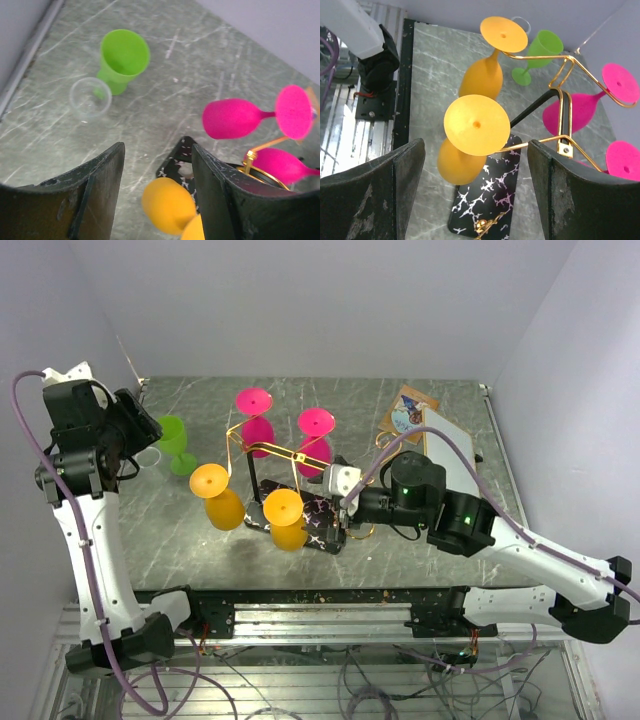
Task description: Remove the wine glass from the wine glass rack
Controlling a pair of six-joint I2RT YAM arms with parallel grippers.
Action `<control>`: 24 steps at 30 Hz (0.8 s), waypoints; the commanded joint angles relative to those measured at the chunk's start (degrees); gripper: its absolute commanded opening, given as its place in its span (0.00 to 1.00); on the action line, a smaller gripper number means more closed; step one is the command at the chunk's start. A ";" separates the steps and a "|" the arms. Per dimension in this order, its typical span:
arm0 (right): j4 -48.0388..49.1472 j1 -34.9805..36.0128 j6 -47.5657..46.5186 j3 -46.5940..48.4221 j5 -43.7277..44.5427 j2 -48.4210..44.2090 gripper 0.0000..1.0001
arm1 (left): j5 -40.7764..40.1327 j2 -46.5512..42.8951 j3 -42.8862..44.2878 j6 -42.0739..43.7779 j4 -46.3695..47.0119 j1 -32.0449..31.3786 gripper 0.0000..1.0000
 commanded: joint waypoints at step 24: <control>1.97 3.13 -29.21 -2.57 -10.74 7.17 0.71 | 16.89 -2.76 7.12 2.65 4.69 -12.92 0.69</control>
